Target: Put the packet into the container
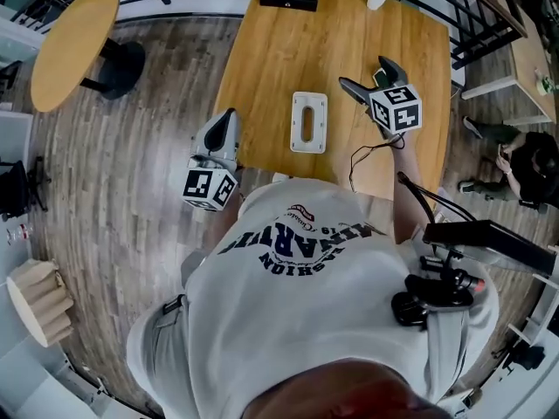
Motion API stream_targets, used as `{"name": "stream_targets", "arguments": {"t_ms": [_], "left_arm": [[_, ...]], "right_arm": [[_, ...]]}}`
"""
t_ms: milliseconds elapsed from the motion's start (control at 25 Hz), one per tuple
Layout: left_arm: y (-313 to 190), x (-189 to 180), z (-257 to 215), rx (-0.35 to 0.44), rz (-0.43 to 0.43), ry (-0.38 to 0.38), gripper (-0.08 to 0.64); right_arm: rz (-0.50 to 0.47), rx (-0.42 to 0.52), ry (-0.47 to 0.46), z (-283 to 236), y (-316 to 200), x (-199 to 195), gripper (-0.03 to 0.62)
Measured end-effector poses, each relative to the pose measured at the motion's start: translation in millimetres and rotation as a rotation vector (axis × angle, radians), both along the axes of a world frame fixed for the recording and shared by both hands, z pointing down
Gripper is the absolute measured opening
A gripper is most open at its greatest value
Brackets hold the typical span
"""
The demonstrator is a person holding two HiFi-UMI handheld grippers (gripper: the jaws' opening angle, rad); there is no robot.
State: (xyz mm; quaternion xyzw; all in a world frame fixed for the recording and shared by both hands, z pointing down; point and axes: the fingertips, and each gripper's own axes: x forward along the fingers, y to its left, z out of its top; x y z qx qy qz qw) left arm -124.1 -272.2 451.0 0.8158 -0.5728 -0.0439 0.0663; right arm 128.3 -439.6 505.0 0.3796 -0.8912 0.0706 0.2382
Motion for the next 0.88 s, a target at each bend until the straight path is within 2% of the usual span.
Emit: {"name": "stream_targets", "arguments": {"t_ms": [200,480,720,880], "left_arm": [[8.5,-5.1,10.7,-0.035,-0.037,-0.006,-0.003],[22.1,-10.8,15.8,-0.066,-0.070,-0.021,-0.003],[29.3,-19.6,21.3,-0.088,-0.098,-0.028,-0.003],[27.4,-20.4,22.3,-0.098,-0.102,-0.026,-0.004]], "right_arm": [[0.029,0.008,0.098,20.8,-53.8,31.0,0.508],[0.036,-0.038,0.249,66.6,-122.9,60.7,0.508],[0.104,-0.107,0.360,102.8,-176.6,86.3,0.508],[0.166,-0.202,0.402,127.9,-209.2,102.6,0.508]]}}
